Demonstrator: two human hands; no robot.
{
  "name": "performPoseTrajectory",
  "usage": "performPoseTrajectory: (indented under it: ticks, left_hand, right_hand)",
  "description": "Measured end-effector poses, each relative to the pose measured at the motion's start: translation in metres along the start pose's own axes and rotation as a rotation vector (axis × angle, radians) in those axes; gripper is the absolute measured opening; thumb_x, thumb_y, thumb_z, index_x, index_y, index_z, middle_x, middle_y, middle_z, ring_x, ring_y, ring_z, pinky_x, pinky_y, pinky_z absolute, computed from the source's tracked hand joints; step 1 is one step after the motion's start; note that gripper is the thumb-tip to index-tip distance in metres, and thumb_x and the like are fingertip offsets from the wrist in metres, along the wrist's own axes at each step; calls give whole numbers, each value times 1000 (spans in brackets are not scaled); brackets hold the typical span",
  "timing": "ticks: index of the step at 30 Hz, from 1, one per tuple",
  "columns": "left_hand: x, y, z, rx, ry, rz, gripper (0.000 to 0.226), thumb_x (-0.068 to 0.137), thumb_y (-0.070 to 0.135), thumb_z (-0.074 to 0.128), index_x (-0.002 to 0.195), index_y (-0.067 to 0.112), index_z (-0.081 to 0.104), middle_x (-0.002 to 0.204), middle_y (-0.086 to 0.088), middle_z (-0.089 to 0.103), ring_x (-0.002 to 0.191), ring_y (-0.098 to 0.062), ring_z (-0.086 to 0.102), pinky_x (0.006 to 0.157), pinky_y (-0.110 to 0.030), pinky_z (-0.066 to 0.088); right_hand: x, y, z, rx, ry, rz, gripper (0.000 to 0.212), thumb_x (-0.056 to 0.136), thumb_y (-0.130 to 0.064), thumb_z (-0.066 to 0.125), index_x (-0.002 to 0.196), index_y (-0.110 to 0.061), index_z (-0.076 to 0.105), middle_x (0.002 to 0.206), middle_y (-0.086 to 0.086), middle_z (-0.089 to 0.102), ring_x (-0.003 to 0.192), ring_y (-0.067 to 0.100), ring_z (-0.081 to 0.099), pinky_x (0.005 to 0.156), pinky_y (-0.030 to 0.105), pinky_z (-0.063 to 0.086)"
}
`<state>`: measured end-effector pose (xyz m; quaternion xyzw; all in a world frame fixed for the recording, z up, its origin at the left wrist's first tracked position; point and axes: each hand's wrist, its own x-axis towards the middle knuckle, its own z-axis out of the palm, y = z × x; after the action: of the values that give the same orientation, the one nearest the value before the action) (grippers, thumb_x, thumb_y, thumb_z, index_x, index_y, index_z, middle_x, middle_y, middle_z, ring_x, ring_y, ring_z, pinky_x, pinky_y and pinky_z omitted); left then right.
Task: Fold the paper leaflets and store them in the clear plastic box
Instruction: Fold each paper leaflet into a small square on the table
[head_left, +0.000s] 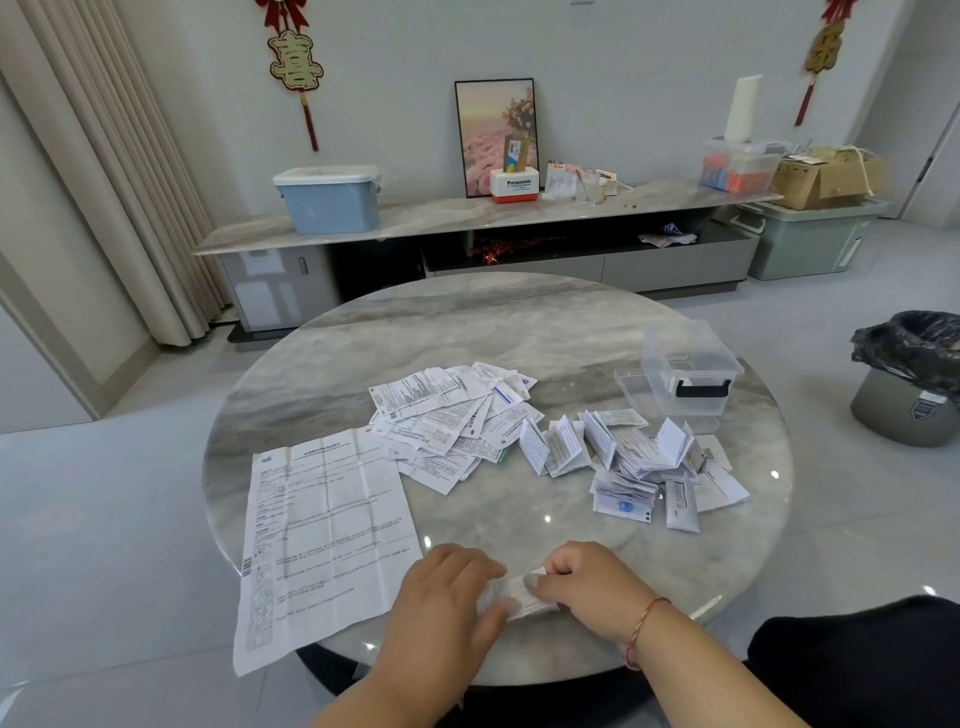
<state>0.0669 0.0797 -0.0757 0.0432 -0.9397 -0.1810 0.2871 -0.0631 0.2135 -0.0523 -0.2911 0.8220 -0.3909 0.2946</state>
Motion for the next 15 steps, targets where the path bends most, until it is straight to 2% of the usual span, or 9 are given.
performPoseTrajectory:
  ticks: [2, 4, 6, 8, 9, 10, 12, 14, 15]
  left_hand:
    - [1, 0, -2, 44, -23, 43, 36, 74, 54, 63, 99, 27, 63, 95, 16, 61, 94, -4, 50, 81, -19, 37]
    - [3, -1, -2, 95, 8, 134, 23, 78, 43, 62, 94, 27, 63, 91, 15, 63, 91, -6, 51, 80, -20, 37]
    - [6, 1, -3, 111, 33, 161, 11, 83, 32, 58, 82, 25, 66, 80, 14, 63, 78, -8, 52, 75, -19, 36]
    - [9, 5, -5, 95, -1, 83, 17, 85, 31, 55, 73, 26, 66, 69, 15, 60, 66, -7, 51, 69, -18, 36]
    - [11, 7, -7, 78, -34, 28, 19, 85, 32, 52, 71, 27, 65, 64, 15, 57, 62, -6, 50, 66, -17, 37]
    - [13, 11, -10, 47, -68, -40, 22, 85, 35, 51, 69, 28, 64, 59, 15, 55, 58, -4, 48, 62, -15, 36]
    - [19, 19, -17, -84, -103, -220, 27, 89, 41, 51, 66, 30, 61, 55, 13, 52, 60, -6, 48, 55, -12, 33]
    - [24, 22, -22, -245, -133, -410, 25, 89, 43, 58, 68, 31, 62, 54, 15, 52, 62, -2, 50, 53, -14, 34]
    - [25, 24, -24, -290, -132, -460, 21, 89, 42, 60, 72, 30, 64, 55, 19, 53, 60, 0, 50, 52, -14, 35]
  right_hand:
    - [-2, -3, 0, 186, -11, 55, 42, 81, -19, 70, 49, -19, 42, 48, -6, 41, 45, 5, 34, 48, 20, 28]
    - [-4, -5, 1, 291, -17, 95, 38, 80, -19, 71, 51, -18, 45, 50, -2, 39, 44, 6, 32, 46, 19, 26]
    - [-5, -8, 3, 322, 13, 117, 28, 80, -24, 70, 61, -16, 52, 57, -1, 45, 46, 5, 38, 46, 17, 29]
    - [-7, -10, 2, 224, 128, 24, 17, 80, -31, 70, 81, -18, 58, 76, -4, 52, 61, 5, 47, 58, 16, 36]
    - [-8, -11, 0, 144, 184, -77, 16, 78, -34, 70, 87, -26, 60, 85, -7, 53, 72, 5, 50, 65, 14, 38]
    - [-8, -12, -1, 63, 210, -192, 15, 76, -37, 68, 88, -33, 60, 90, -10, 53, 81, 5, 50, 72, 12, 39]
    - [-10, -17, -2, -46, 206, -353, 8, 72, -43, 58, 78, -39, 61, 87, -14, 55, 86, 3, 51, 76, 10, 38]
    - [-9, -20, -2, -105, 204, -385, 4, 76, -35, 60, 72, -36, 61, 80, -14, 55, 83, 2, 51, 74, 10, 38]
    - [-10, -20, -3, -132, 209, -386, 12, 80, -28, 63, 70, -35, 59, 78, -14, 54, 81, 2, 50, 72, 10, 37]
